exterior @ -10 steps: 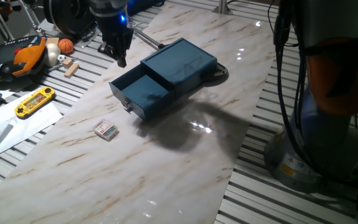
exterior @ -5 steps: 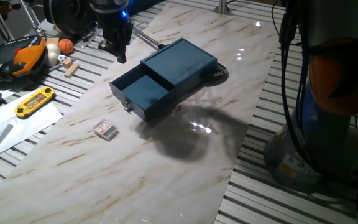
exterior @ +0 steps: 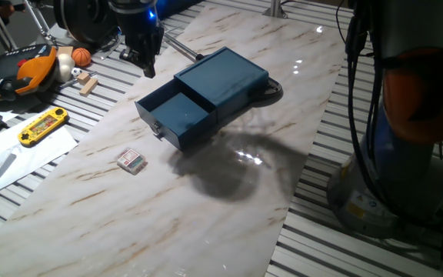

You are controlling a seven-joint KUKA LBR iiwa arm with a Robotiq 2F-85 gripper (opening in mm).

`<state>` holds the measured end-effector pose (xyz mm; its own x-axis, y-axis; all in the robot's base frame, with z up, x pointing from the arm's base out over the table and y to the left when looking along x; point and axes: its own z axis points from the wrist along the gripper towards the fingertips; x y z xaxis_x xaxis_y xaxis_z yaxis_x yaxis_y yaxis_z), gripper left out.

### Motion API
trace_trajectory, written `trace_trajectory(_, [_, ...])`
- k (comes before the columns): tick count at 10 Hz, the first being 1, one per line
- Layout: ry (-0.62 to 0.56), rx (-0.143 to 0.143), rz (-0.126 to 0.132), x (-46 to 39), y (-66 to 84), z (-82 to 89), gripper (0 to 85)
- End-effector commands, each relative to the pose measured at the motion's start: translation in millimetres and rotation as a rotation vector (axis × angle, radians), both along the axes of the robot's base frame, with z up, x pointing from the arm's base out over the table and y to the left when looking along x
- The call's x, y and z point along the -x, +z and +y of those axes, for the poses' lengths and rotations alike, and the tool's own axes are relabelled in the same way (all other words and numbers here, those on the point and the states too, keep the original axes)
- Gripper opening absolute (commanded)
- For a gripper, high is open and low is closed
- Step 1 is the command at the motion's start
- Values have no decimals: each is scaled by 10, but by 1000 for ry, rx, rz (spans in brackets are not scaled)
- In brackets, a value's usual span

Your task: Take something out of a drawer

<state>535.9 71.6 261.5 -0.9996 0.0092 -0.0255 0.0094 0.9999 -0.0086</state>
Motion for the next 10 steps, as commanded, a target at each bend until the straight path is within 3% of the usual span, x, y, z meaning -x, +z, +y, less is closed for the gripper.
trace_trajectory(1, [4, -1, 10, 0, 3, -2, 0])
trace_trajectory(4, [16, -2, 25, 24, 0, 23, 0])
trace_trajectory(9, [36, 6, 18, 60, -32, 73, 0])
trace_trajectory(10, [30, -7, 16, 57, -19, 48, 0])
